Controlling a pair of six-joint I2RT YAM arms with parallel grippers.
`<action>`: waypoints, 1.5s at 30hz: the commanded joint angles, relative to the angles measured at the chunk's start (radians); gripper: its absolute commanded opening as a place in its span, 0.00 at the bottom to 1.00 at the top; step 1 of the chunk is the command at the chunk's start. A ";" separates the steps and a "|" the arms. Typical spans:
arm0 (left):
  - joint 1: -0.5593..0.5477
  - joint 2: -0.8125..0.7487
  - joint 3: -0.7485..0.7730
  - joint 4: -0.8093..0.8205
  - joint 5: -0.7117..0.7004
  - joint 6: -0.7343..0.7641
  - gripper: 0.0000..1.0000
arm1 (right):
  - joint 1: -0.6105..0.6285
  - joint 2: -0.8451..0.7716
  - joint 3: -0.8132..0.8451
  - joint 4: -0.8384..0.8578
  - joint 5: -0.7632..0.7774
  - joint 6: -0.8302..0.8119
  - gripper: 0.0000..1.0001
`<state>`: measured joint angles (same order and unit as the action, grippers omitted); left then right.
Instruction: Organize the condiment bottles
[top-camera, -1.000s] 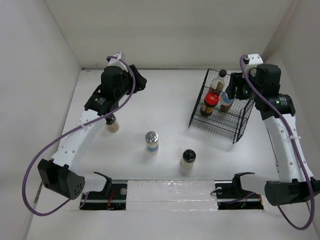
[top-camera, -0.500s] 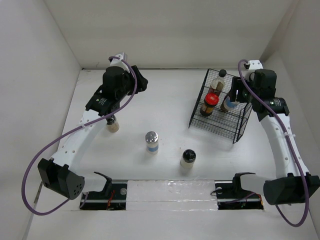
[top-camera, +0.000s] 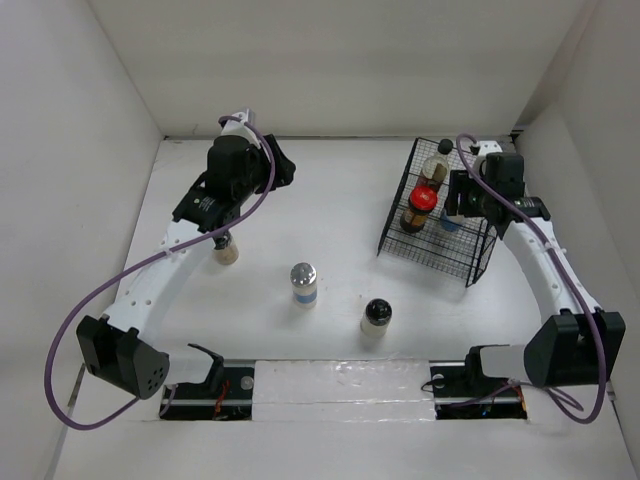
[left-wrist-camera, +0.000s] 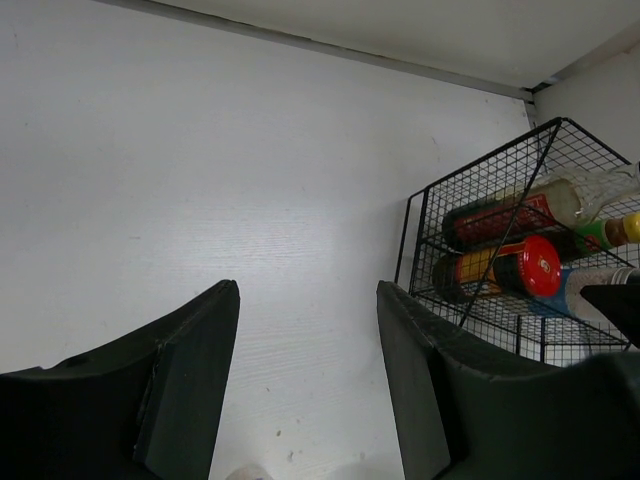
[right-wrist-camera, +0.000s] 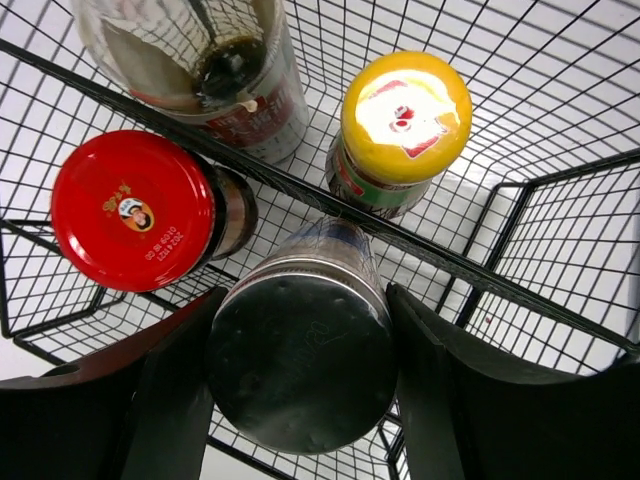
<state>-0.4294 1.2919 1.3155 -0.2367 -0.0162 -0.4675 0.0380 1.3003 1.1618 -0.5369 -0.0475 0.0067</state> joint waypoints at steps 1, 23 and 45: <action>0.003 -0.019 -0.009 0.022 -0.008 0.006 0.53 | 0.003 -0.007 -0.011 0.091 -0.006 0.029 0.55; 0.003 -0.028 -0.019 0.022 -0.019 -0.005 0.53 | 0.126 -0.180 0.096 0.020 0.121 0.047 0.69; 0.021 0.066 0.238 -0.108 -0.202 0.043 0.65 | 0.908 0.336 0.308 -0.051 -0.313 -0.330 1.00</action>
<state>-0.4168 1.3540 1.5211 -0.3267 -0.1970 -0.4358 0.9127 1.6222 1.4078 -0.5877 -0.3099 -0.2630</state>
